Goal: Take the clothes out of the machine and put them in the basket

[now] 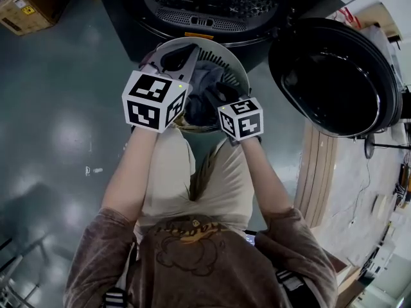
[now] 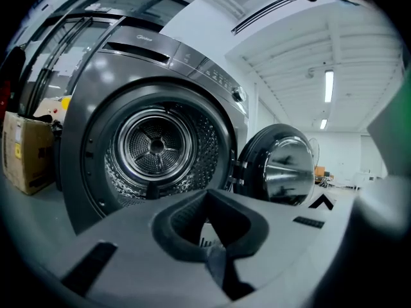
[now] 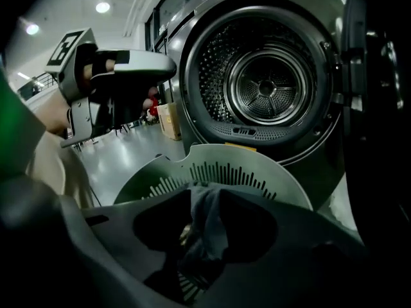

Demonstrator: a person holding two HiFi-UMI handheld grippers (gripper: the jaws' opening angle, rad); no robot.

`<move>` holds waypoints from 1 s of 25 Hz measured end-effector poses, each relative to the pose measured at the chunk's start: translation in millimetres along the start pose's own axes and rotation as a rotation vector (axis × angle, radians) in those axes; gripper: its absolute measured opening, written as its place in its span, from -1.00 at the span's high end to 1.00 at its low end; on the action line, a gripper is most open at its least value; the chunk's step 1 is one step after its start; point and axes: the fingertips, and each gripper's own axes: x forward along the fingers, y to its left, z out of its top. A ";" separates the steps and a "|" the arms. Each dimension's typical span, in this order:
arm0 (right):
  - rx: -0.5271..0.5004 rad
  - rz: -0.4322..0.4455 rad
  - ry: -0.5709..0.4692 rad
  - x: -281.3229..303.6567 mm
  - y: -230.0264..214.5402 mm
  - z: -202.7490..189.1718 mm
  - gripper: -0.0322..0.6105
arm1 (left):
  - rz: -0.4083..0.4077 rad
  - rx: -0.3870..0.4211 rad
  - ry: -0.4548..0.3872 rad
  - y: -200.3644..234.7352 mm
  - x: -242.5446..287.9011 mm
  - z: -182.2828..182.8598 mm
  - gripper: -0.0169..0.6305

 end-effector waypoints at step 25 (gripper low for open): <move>0.160 0.019 -0.238 -260.6 29.7 357.8 0.46 | -0.040 -0.048 0.069 -18.8 -89.1 336.6 0.93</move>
